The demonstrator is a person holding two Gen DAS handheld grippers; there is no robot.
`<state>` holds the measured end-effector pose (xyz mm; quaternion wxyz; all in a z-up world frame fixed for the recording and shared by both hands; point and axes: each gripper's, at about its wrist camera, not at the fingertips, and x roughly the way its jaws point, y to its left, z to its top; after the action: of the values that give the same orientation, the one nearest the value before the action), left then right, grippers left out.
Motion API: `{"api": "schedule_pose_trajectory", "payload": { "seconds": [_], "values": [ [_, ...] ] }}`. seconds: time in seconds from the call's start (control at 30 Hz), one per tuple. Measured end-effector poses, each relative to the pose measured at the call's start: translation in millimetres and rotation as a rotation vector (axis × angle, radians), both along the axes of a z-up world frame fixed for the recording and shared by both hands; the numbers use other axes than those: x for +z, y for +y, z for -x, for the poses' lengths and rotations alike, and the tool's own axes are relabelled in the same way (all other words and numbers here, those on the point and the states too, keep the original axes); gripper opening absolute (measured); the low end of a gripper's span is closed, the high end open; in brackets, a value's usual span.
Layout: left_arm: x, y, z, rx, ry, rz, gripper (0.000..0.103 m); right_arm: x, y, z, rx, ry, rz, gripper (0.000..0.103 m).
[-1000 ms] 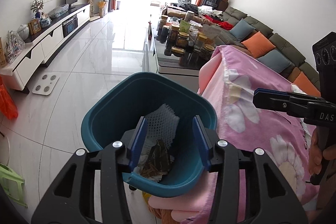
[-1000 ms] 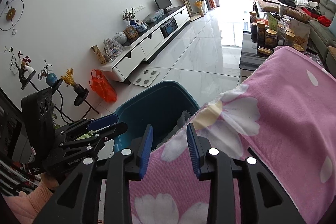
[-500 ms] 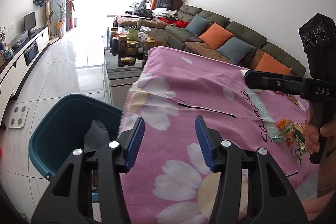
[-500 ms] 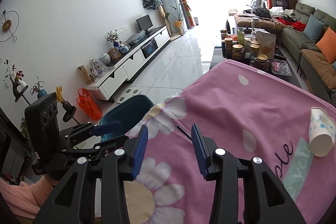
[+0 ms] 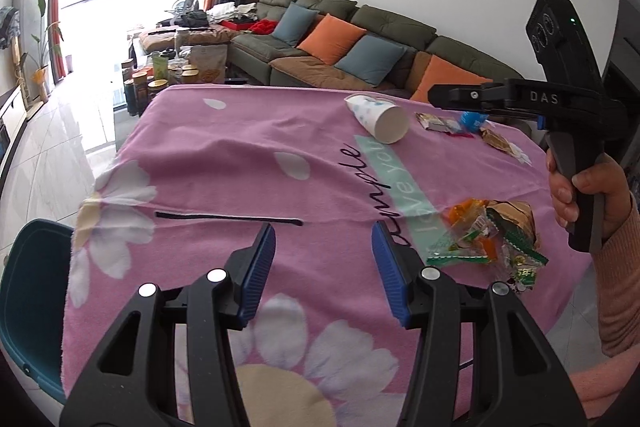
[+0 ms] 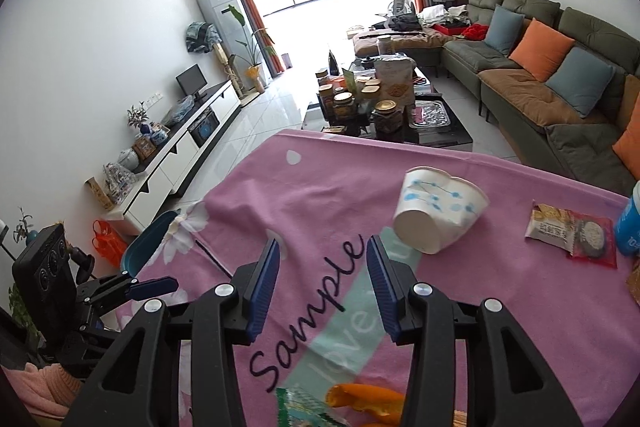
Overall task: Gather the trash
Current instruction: 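Move both grippers back from the basket over the trash on the table, then grasp the white blue-dotted paper cup rim with the right gripper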
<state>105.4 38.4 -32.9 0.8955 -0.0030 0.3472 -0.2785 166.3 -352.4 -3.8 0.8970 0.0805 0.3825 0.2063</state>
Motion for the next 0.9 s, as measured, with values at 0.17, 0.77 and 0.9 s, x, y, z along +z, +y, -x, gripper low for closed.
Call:
{"api": "schedule_pose_trajectory", "payload": {
  "seconds": [0.17,0.77,0.9],
  "values": [
    [-2.4,-40.6,1.8,-0.075,0.006,-0.011,0.051,-15.2,-32.1,-7.3,-0.057,0.033,-0.022,0.045],
    [-11.1,-81.1,-9.3,-0.136,0.058,-0.017,0.051,-61.1,-79.8,-81.2,-0.153,0.189,-0.183,0.052],
    [-11.8,-80.3,-11.7,-0.133,0.064,-0.018,0.051,-71.0,-82.2,-95.5,-0.173,0.227,-0.22,0.062]
  ]
}}
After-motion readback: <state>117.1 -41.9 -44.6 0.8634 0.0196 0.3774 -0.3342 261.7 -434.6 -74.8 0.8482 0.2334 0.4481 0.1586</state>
